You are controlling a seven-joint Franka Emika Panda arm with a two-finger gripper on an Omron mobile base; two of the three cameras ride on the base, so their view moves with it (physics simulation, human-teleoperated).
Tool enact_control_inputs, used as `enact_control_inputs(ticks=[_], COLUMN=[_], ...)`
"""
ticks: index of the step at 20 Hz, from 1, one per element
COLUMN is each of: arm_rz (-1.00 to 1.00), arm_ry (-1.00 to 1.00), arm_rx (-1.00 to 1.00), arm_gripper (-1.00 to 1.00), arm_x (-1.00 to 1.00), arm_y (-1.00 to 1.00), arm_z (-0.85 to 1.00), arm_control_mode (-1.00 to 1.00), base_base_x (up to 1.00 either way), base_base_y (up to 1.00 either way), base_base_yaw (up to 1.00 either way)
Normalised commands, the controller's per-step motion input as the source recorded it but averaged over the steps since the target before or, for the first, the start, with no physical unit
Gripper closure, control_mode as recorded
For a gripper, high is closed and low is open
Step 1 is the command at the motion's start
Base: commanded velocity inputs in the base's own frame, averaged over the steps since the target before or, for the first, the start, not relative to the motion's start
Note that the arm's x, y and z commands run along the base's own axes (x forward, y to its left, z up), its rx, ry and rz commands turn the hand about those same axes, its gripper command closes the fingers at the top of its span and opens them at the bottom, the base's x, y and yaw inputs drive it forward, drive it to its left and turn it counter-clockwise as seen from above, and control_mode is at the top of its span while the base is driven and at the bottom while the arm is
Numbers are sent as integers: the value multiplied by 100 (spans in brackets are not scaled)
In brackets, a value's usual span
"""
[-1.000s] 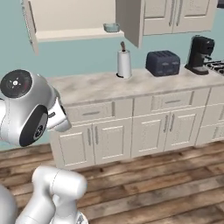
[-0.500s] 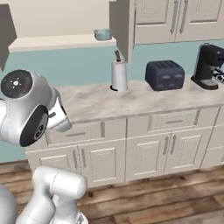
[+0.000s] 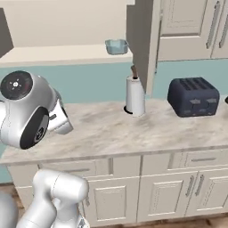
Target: Retrieve the tupperware and aluminum foil from the cabinet and place them on the dining counter near the plate with avocado and mushroom to prepare for storing leftovers.
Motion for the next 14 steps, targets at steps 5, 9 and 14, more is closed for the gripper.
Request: enact_control_inputs(ticks=[5, 9, 14], arm_rz=[0, 0, 0], arm_ry=[0, 0, 0], arm_rx=[0, 0, 0], arm_gripper=[-100, -100, -100], arm_x=[0, 0, 0], arm_y=[0, 0, 0], arm_z=[0, 0, 0], arm_control_mode=[100, 100, 100], base_base_x=[99, 92, 99], base_base_y=[-44, -58, -34], base_base_yaw=[19, 21, 23])
